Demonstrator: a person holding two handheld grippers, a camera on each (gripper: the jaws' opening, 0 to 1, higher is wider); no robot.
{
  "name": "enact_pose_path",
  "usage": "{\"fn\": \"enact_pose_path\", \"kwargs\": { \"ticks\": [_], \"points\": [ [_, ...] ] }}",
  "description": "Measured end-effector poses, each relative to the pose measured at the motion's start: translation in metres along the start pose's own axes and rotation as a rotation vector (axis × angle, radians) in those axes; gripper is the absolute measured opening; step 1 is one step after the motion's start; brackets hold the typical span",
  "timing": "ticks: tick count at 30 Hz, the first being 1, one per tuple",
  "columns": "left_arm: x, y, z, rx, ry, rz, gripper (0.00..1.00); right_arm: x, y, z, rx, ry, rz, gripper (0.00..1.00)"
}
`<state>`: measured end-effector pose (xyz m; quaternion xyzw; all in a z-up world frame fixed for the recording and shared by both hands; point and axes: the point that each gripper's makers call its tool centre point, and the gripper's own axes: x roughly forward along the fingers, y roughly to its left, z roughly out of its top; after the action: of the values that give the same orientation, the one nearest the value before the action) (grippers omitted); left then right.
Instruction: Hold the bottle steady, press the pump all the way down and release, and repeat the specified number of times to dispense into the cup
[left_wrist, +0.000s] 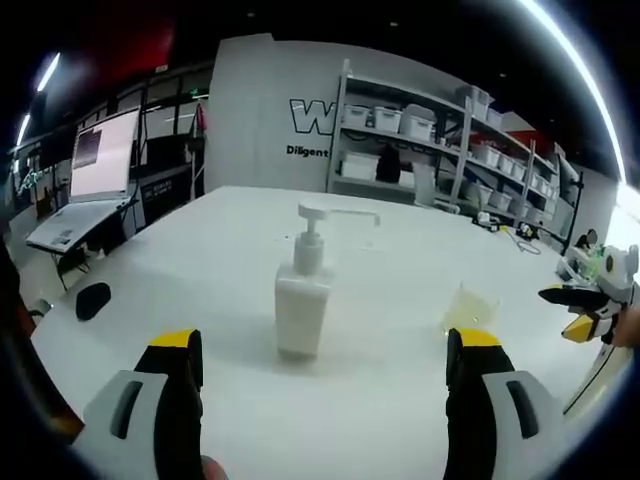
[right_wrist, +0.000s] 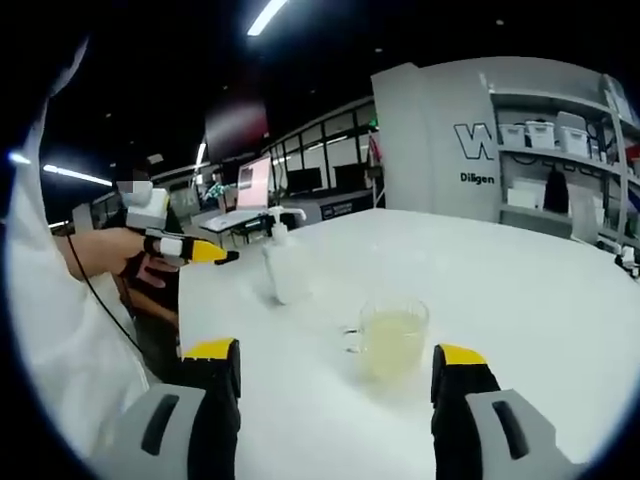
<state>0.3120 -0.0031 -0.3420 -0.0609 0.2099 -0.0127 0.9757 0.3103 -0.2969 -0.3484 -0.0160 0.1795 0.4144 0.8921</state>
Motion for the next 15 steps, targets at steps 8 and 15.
{"fn": "enact_pose_path", "kwargs": {
  "ticks": [8,15],
  "points": [
    [0.0001,-0.0007,-0.0003,-0.001,0.005,-0.004,1.0,-0.0014,0.0009,0.0002,-0.006,-0.001,0.001,0.76],
    [0.0012,-0.0003,-0.0007,0.001,0.005,-0.002,0.99,-0.0027,-0.0023,0.0012,-0.014,-0.007,-0.016,0.77]
  ]
}}
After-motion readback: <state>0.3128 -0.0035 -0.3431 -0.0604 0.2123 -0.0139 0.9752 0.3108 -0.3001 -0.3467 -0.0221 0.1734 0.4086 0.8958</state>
